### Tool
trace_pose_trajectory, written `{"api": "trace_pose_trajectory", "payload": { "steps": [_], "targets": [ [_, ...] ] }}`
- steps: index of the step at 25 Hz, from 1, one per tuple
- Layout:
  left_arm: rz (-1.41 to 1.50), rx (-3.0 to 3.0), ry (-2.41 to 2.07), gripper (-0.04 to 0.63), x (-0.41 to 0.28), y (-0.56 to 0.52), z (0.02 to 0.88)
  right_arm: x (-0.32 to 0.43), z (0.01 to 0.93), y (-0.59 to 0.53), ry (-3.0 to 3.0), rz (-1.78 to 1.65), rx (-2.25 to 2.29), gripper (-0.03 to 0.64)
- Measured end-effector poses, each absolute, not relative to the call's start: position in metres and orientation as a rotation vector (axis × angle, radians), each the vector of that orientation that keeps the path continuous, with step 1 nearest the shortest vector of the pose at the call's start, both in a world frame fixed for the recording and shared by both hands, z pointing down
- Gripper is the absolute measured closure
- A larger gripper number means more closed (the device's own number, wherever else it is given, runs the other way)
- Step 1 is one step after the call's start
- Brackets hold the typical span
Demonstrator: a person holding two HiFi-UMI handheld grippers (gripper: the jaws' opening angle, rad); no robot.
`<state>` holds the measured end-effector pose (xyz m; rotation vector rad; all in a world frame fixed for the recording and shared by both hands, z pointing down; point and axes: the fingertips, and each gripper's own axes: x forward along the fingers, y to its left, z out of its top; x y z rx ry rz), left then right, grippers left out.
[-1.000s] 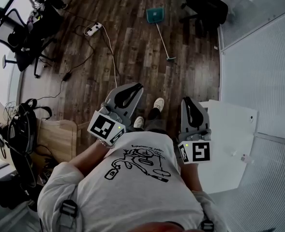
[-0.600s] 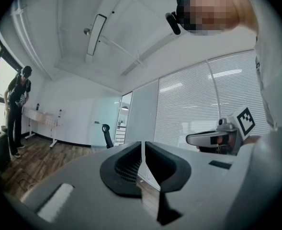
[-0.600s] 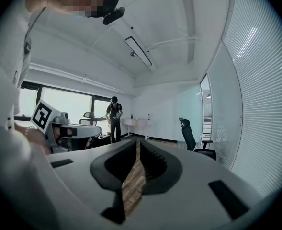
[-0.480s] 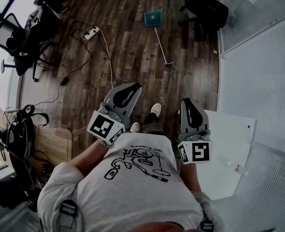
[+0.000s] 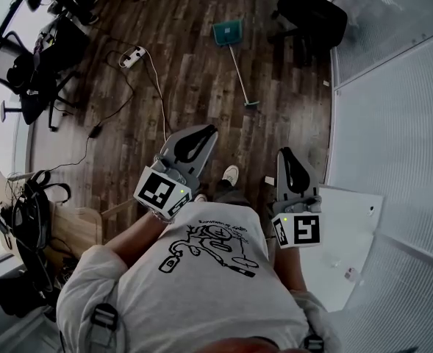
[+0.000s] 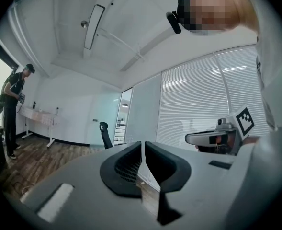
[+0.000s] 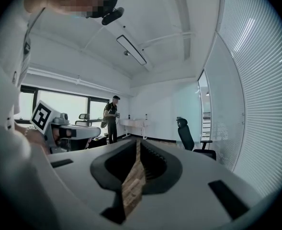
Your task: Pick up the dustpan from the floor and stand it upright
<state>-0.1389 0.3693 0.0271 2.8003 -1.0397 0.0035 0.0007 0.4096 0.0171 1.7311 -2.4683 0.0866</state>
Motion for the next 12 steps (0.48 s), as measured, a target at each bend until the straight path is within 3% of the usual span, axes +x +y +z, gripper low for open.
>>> {"api": "trace_pose_trajectory", "payload": {
  "steps": [12],
  "targets": [
    [0.025, 2.787, -1.045, 0.575, -0.062, 0.307, 0.030, 0.075, 0.023, 0.348, -2.488, 0.118, 1.720, 0.594]
  ]
}}
